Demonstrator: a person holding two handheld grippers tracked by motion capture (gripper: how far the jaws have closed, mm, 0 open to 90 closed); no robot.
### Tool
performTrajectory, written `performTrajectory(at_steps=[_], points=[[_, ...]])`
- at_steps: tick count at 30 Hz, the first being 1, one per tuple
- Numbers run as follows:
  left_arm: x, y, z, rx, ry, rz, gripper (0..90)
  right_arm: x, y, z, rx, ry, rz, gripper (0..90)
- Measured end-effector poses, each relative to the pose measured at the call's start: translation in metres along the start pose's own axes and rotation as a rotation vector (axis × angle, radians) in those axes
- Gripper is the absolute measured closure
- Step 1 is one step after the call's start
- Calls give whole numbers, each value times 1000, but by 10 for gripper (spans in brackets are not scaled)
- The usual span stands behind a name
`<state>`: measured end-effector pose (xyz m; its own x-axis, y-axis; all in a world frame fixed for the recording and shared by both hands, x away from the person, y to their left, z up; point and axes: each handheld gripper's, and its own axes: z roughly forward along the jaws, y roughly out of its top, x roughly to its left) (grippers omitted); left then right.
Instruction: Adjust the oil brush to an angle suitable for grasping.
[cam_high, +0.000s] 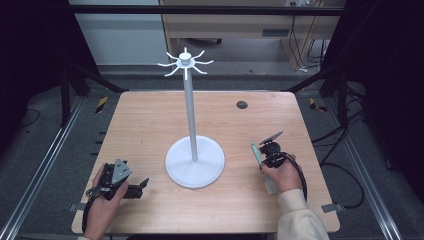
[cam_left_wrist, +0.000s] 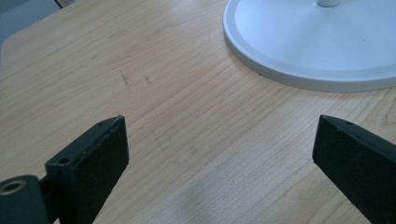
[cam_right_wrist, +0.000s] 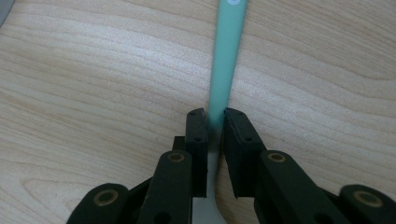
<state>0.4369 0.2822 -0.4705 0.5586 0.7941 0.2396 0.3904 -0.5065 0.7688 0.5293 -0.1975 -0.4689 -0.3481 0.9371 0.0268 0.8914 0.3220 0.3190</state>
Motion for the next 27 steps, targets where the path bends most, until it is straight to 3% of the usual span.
performTrajectory(at_steps=[12, 19, 25, 27], points=[[0, 0, 0, 7, -3, 8, 32, 0, 1, 0, 7, 0, 11, 829], [0, 0, 0, 1, -3, 1, 32, 2, 2, -6, -22, 12, -20, 830], [0, 0, 0, -1, -2, 0, 32, -1, 3, -20, -89, 25, -12, 830], [0, 0, 0, -1, -2, 0, 32, -5, 3, -30, -147, 46, 0, 830]])
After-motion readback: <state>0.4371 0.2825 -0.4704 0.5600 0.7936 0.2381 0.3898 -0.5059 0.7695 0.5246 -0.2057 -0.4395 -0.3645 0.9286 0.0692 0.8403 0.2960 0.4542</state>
